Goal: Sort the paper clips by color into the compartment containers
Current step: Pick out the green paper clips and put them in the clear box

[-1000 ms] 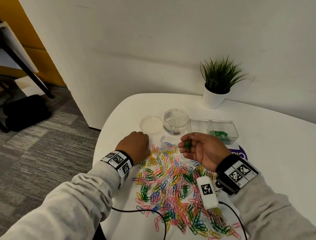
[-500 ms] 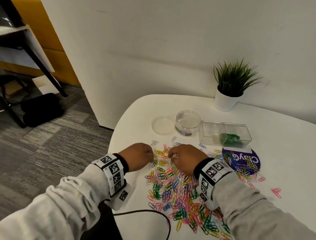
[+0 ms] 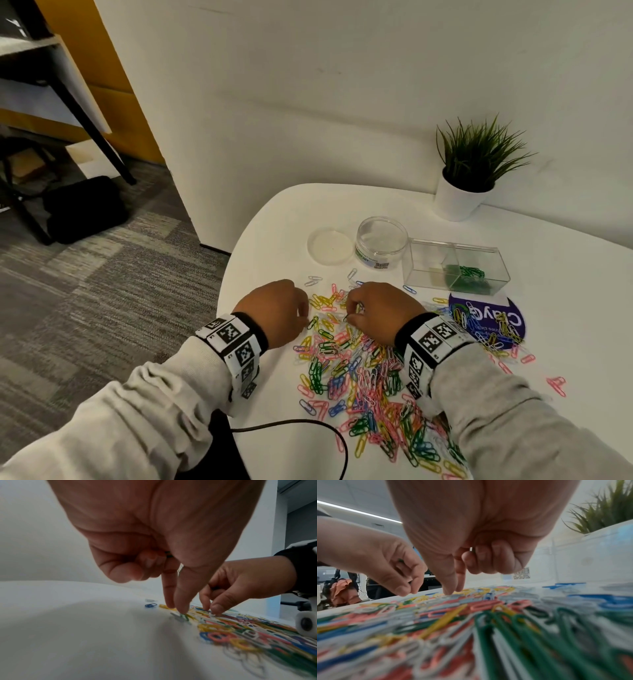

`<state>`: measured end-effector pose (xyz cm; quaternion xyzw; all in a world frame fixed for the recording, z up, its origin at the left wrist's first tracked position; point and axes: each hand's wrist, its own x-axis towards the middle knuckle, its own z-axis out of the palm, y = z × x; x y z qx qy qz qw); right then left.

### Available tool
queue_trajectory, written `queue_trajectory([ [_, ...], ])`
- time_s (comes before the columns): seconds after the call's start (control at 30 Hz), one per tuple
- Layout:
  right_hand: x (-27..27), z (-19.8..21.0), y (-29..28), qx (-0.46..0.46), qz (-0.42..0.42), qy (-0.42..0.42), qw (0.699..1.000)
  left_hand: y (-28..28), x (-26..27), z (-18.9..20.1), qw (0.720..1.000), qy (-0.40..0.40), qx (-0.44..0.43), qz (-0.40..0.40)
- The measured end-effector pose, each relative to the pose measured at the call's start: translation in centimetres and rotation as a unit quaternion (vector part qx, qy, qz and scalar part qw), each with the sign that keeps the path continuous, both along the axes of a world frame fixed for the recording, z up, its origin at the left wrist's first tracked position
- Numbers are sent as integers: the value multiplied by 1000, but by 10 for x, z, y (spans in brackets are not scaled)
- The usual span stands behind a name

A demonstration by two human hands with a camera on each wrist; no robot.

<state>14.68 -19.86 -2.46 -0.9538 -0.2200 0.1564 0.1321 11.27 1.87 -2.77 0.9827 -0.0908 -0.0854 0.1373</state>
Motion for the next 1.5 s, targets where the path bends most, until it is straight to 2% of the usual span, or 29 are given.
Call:
queue_trajectory([
  [0.23, 0, 2, -7, 7, 12, -2, 1000, 0, 0, -5, 1000, -11, 23, -3],
  [0.47, 2, 0, -6, -31, 11, -10, 999, -1, 2, -9, 1000, -4, 20, -9],
  [0.77, 7, -1, -2, -34, 69, -8, 997, -3, 2, -6, 994, -1, 93, -57],
  [0.9, 5, 2, -5, -8, 53, -8, 999, 4, 7, -1, 999, 13, 43, -12],
  [1.0, 5, 21, -27, 68, -27, -25, 997, 9, 16, 8, 997, 43, -46, 44],
  [1.07, 13, 38, -59, 89, -84, -74, 990, 6, 24, 19, 992, 53, -93, 59],
  [1.17, 36, 59, -118, 60, -185, -150, 969, -14, 37, 40, 993, 47, -106, 23],
  [1.23, 50, 65, -148, -3, -224, -142, 964, -39, 49, 55, 995, 37, -89, -21],
  [1.33, 62, 66, -171, -98, -175, -73, 977, -89, 71, 72, 994, 14, -55, -91],
  [1.4, 61, 71, -178, -89, -150, -74, 982, -123, 87, 78, 991, 3, -46, -126],
  [1.5, 57, 74, -197, -24, -183, -87, 979, -172, 105, 81, 987, -8, -31, -158],
])
